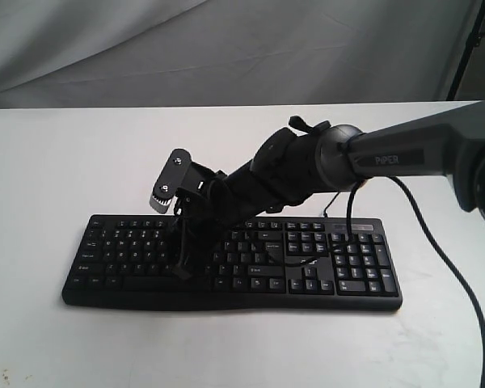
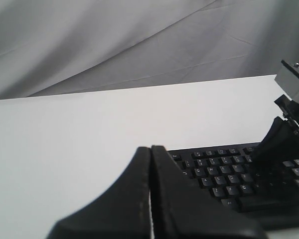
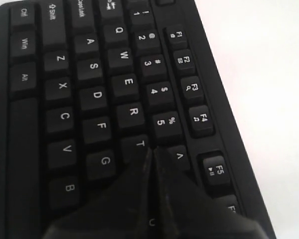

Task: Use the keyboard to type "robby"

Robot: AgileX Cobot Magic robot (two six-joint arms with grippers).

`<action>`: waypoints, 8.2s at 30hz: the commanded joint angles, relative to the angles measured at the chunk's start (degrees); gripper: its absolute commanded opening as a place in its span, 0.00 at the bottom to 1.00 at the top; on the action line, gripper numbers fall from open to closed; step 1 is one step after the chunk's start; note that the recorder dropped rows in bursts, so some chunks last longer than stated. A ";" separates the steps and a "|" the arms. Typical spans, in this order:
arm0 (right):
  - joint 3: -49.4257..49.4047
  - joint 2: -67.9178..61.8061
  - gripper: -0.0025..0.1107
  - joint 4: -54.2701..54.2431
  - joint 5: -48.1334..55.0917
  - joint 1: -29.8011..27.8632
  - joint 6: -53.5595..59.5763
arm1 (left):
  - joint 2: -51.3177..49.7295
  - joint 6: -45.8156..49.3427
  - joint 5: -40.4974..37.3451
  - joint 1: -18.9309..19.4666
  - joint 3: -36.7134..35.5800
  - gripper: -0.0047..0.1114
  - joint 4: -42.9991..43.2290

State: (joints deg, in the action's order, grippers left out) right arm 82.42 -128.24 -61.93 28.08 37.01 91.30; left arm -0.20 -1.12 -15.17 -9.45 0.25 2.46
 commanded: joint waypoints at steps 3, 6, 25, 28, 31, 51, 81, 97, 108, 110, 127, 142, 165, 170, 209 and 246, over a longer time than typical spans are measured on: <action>0.32 1.39 0.02 -0.21 -0.26 -0.32 0.38 | 0.20 -0.16 0.31 -0.36 -0.25 0.04 0.27; 0.32 3.38 0.02 -0.21 -0.15 -0.32 0.38 | 0.20 -0.16 0.31 -0.36 -0.25 0.04 0.27; -6.88 19.01 0.02 6.57 -6.58 2.43 -4.81 | 0.20 -0.16 0.31 -0.36 -0.25 0.04 0.27; -11.72 26.47 0.02 6.88 -9.40 3.64 -4.91 | 0.20 -0.16 0.31 -0.36 -0.25 0.04 0.27; -17.24 34.18 0.02 6.88 -15.28 5.10 -6.33 | 0.20 -0.16 0.31 -0.36 -0.25 0.04 0.27; -55.09 84.59 0.02 -3.22 -57.79 32.59 -11.96 | 0.20 -0.16 0.31 -0.36 -0.25 0.04 0.27; -61.21 102.09 0.02 -27.93 -68.38 15.37 -15.16 | 0.20 -0.16 0.31 -0.36 -0.25 0.04 0.27; -67.94 114.42 0.02 -15.29 -25.18 -31.03 -15.77 | 0.20 -0.16 0.31 -0.36 -0.25 0.04 0.27; -82.42 115.99 0.02 -15.10 -25.90 -37.62 -15.79 | 0.20 -0.16 0.31 -0.36 -0.25 0.04 0.27; -82.42 115.99 0.02 -15.10 -26.06 -37.62 -15.97 | 0.20 -0.16 0.31 -0.36 -0.25 0.04 0.27; -82.42 116.05 0.02 -11.94 -31.57 -37.62 -51.19 | 0.20 -0.16 0.31 -0.36 -0.25 0.04 0.27; -82.42 116.05 0.02 46.70 -37.84 -37.62 -93.47 | 0.20 -0.16 0.31 -0.36 -0.25 0.04 0.27; -82.42 125.13 0.02 61.59 -10.34 -37.62 -93.04 | 0.20 -0.16 0.31 -0.36 -0.25 0.04 0.27; -82.42 128.24 0.02 61.04 -8.44 -37.62 -93.04 | 0.20 -0.16 0.31 -0.36 -0.25 0.04 0.27; -82.42 128.24 0.02 61.07 -7.87 -37.62 -93.05 | 0.20 -0.16 0.31 -0.36 -0.25 0.04 0.27; -82.42 128.24 0.02 61.07 -7.87 -37.62 -93.05 | 0.20 -0.16 0.31 -0.36 -0.25 0.04 0.27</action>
